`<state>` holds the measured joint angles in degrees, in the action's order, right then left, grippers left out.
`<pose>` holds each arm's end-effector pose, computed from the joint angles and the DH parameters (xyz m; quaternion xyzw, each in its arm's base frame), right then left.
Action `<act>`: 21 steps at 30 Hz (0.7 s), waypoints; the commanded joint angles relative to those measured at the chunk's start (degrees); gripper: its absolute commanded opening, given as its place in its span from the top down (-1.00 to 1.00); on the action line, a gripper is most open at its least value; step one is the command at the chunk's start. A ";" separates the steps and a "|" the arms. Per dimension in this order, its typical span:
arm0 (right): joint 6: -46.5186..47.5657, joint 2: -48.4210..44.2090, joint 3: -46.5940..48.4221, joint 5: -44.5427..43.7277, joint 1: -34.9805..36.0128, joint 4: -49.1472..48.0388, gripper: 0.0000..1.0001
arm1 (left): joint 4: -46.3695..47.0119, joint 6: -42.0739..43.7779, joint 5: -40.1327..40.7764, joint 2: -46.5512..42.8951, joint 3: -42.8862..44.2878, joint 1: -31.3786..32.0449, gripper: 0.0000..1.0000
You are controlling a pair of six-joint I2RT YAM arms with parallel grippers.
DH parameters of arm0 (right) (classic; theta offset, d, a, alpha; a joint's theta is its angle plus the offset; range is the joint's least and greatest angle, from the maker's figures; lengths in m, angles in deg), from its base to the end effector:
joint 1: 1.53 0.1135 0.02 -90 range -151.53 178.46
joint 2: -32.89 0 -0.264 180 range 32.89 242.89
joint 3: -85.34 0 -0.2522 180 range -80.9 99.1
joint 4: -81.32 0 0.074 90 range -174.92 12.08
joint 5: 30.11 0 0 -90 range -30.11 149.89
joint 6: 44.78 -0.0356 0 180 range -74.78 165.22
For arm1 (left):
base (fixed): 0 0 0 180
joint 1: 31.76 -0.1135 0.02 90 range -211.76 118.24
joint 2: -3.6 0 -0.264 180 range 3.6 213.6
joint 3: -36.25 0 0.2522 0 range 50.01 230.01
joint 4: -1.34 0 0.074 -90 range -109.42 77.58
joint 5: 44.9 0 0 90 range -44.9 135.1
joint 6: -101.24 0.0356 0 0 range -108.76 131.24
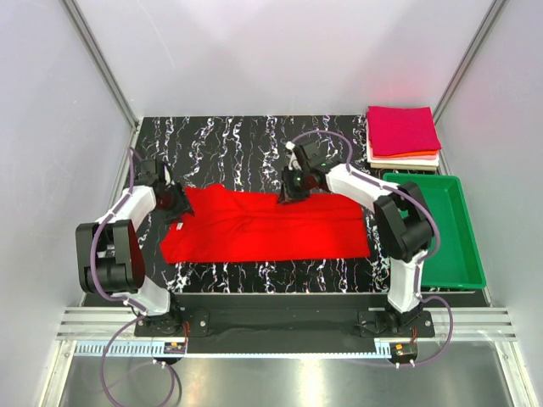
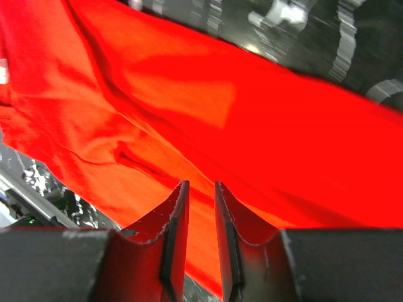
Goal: Fold and stack the t-shirts
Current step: Fold the tshirt
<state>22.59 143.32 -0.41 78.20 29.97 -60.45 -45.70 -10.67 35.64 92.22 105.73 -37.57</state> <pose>0.3498 0.2275 0.2030 -0.1212 0.9335 0.2722 0.1997 0.2950 0.0241 0.1949 -0.2171 0.9508 -0.1087 0.1923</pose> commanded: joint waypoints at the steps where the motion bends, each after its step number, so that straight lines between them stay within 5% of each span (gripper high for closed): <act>1: 0.84 3.55 6.16 2.35 2.33 -2.50 0.40 | 1.81 -0.06 -0.57 -1.26 -1.06 -0.09 -0.03; 16: 3.12 16.56 21.90 7.71 8.22 -2.94 0.31 | 4.80 -1.91 0.49 3.31 -0.44 0.00 -0.03; 21: 3.91 19.99 26.91 9.47 9.01 -3.02 0.24 | 6.65 -1.56 -2.94 3.93 -0.18 -0.09 0.11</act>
<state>24.77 162.03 22.30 84.80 38.15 -62.33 -42.31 -11.92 35.18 95.72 104.70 -37.54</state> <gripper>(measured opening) 0.373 0.472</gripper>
